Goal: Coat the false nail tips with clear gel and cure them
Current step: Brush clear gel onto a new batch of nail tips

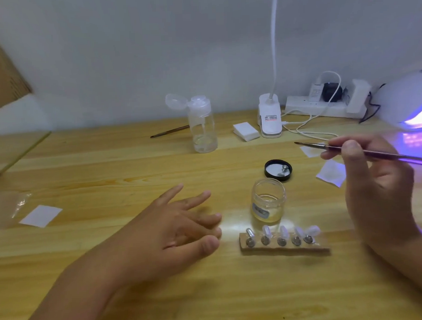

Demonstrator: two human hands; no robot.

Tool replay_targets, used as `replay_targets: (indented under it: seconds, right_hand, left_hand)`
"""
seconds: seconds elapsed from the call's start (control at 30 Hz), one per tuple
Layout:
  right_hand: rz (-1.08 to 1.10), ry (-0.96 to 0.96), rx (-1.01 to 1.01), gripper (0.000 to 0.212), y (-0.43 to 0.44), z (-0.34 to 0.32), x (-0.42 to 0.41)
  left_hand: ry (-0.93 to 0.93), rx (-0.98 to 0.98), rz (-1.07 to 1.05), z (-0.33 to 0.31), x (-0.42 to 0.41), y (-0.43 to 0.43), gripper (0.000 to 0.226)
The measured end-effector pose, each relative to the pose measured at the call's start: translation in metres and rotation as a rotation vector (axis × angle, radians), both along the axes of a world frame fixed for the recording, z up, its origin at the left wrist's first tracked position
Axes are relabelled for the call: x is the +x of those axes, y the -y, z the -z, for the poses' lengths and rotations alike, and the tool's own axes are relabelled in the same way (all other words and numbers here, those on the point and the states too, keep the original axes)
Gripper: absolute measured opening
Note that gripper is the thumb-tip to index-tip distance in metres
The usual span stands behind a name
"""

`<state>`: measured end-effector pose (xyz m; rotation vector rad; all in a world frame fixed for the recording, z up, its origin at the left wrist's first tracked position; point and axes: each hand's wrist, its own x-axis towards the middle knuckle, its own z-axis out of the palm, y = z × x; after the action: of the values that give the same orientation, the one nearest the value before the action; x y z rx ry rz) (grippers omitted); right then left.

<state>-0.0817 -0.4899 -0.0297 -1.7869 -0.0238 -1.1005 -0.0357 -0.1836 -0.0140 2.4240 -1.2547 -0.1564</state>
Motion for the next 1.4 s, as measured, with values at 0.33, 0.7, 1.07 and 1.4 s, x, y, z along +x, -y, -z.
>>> replay_targets:
  seconds: [0.33,0.7,1.07,1.4]
  right_hand:
    - [-0.017,0.000,-0.025,0.020,0.001,0.004,0.001]
    - [-0.034,-0.023,-0.101,0.025,-0.002,0.008,0.003]
    - [0.010,-0.041,-0.183,0.023,-0.007,0.007,0.005]
    - [0.049,-0.044,-0.181,0.020,-0.009,0.007,0.004]
  left_hand:
    - [0.143,-0.191,-0.118,0.007,0.001,0.010,0.036]
    - [0.133,-0.315,-0.245,0.009,-0.001,0.017,0.046]
    - [0.026,-0.353,-0.314,0.011,-0.044,0.081,0.031]
    - [0.043,-0.427,-0.328,0.014,-0.040,0.083,0.016]
